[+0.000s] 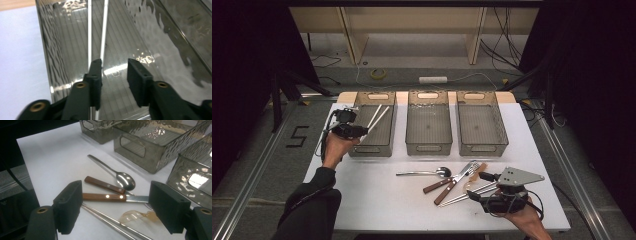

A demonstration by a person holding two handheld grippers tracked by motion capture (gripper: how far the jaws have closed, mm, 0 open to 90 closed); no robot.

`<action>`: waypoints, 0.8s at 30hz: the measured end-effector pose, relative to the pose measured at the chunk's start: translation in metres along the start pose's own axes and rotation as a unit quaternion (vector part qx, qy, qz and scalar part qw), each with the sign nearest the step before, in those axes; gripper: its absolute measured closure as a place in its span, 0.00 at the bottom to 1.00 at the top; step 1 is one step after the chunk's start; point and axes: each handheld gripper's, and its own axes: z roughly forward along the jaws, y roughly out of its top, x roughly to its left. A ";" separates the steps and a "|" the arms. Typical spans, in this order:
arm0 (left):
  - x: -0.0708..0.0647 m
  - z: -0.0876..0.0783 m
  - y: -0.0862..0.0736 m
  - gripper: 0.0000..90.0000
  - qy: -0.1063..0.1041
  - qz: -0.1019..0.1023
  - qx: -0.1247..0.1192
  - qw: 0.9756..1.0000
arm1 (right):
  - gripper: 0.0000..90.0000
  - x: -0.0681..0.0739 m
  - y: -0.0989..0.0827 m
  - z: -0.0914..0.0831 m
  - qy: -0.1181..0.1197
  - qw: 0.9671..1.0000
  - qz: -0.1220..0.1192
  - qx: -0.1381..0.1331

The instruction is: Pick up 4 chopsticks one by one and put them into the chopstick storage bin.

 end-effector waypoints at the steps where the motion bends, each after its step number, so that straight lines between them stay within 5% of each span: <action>1: 0.000 -0.001 0.000 0.68 -0.003 -0.002 -0.004 1.000 | 0.32 0.000 0.000 0.000 0.000 1.000 0.000 0.000; 10: -0.011 -0.027 -0.004 0.43 -0.041 -0.011 -0.048 0.998 | 0.32 -0.005 0.001 -0.003 -0.006 1.000 -0.004 0.004; 16: -0.026 -0.047 -0.022 0.35 -0.079 -0.004 -0.082 0.993 | 0.32 -0.019 0.007 -0.007 0.001 0.998 -0.025 0.059; 20: -0.037 -0.054 -0.036 0.31 -0.102 -0.001 -0.101 0.990 | 0.34 -0.031 0.009 -0.005 -0.002 0.991 -0.052 0.121; 24: -0.053 -0.056 -0.052 0.29 -0.118 0.019 -0.109 0.987 | 0.37 -0.041 0.012 0.001 0.004 0.978 -0.084 0.189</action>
